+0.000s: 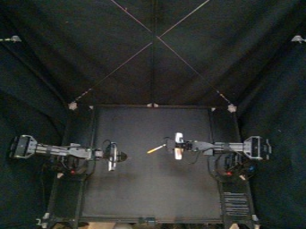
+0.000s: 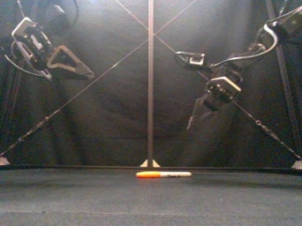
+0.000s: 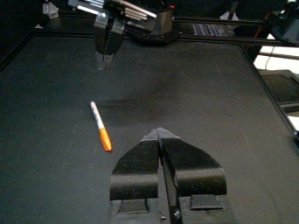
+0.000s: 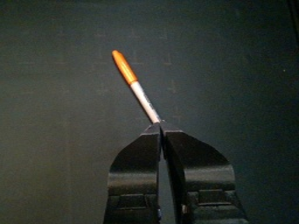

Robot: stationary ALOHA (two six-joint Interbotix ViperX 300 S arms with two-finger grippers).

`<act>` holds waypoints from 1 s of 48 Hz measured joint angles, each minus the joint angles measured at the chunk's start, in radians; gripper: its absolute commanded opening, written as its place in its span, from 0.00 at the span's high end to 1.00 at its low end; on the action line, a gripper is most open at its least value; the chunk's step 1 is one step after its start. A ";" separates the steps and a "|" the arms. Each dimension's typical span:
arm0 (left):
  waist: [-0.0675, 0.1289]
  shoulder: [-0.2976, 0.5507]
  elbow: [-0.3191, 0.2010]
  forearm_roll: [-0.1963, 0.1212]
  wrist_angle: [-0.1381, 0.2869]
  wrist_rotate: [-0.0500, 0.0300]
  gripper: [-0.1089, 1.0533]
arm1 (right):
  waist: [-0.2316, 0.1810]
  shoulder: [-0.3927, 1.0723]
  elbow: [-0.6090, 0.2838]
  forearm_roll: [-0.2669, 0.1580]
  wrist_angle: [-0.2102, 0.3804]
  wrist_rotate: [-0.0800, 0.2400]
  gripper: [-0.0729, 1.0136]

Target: Uncap the pen

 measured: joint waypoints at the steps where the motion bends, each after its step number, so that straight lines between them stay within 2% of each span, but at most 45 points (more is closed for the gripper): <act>1: 0.000 0.002 0.000 0.000 0.000 0.0000 0.49 | -0.003 0.015 -0.008 -0.002 0.000 -0.003 0.39; 7: 0.005 0.003 0.000 -0.003 -0.002 -0.0015 0.37 | -0.018 0.104 -0.057 -0.006 0.003 -0.003 0.14; 11: 0.008 0.002 0.000 -0.003 0.000 0.0000 0.31 | -0.020 0.160 -0.092 -0.011 0.014 -0.009 0.08; 17: 0.014 0.003 0.006 -0.003 -0.002 -0.0015 0.26 | -0.018 0.199 -0.129 -0.021 0.040 -0.006 0.08; 26: 0.023 0.003 0.012 -0.003 0.000 0.0000 0.26 | -0.017 0.252 -0.170 -0.029 0.091 -0.014 0.08; 31: 0.029 0.003 0.012 -0.003 0.000 -0.0015 0.26 | -0.015 0.281 -0.192 -0.017 0.110 -0.009 0.09; 38: 0.035 0.003 0.012 -0.003 0.000 0.0015 0.26 | -0.012 0.318 -0.210 0.009 0.132 -0.012 0.09; 48: 0.038 0.005 0.015 -0.003 0.000 0.0015 0.26 | -0.005 0.353 -0.216 0.032 0.138 -0.009 0.09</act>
